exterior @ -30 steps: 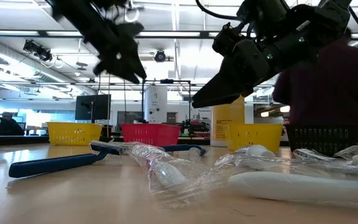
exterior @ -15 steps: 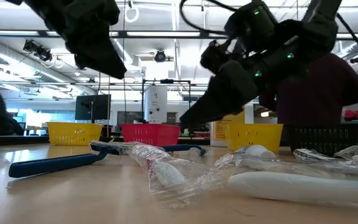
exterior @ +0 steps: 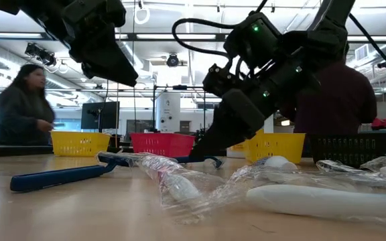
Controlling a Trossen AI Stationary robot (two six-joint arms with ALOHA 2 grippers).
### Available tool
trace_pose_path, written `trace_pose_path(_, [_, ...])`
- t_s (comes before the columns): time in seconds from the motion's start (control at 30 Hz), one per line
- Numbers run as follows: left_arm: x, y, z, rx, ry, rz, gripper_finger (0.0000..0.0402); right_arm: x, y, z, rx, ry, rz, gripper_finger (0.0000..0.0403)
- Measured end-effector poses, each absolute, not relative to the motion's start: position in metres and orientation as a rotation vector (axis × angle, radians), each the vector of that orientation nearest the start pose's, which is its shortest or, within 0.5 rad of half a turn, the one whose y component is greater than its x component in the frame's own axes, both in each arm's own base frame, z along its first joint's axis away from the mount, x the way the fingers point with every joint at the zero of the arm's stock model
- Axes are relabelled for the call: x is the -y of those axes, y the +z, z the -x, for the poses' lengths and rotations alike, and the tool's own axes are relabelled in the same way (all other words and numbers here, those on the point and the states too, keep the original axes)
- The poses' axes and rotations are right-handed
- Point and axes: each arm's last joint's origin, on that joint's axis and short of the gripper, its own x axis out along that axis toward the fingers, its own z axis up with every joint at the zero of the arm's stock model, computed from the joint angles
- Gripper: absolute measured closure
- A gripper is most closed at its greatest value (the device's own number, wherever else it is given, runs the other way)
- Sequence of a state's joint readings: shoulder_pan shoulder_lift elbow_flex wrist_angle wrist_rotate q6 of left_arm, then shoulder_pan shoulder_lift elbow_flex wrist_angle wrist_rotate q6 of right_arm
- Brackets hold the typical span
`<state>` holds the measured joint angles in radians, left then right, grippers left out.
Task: Pick & Place Travel size toiletries
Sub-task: Put the blue razor into the right yellow basket
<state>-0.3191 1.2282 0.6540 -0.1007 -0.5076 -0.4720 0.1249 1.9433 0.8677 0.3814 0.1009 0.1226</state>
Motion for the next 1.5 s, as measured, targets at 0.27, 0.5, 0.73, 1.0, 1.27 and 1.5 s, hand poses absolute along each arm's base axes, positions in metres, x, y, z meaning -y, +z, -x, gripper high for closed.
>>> trace_pose_path(0.27, [0.063,0.212,-0.235,-0.554,0.314,0.169,0.0237,-0.041,0.094,-0.353,-0.768,-0.027,-0.021,0.0253])
trace_pose_path(0.5, [0.063,0.212,-0.235,-0.559,0.316,0.166,0.0237,-0.041,0.096,-0.354,-0.732,-0.046,-0.070,0.0324])
trace_pose_path(0.73, [0.063,0.212,-0.235,-0.558,0.317,0.169,0.0237,-0.041,0.101,-0.354,-0.719,-0.049,-0.122,0.0351])
trace_pose_path(1.0, [0.063,0.212,-0.235,-0.558,0.317,0.170,0.0237,-0.037,0.160,-0.343,-0.609,-0.112,-0.115,0.0352])
trace_pose_path(1.27, [0.062,0.212,-0.235,-0.549,0.330,0.179,0.0237,-0.012,0.213,-0.286,-0.669,-0.662,-0.076,0.0352])
trace_pose_path(1.5, [0.062,0.212,-0.235,-0.536,0.350,0.187,0.0237,0.011,0.200,-0.254,-0.723,-0.875,-0.333,0.0352])
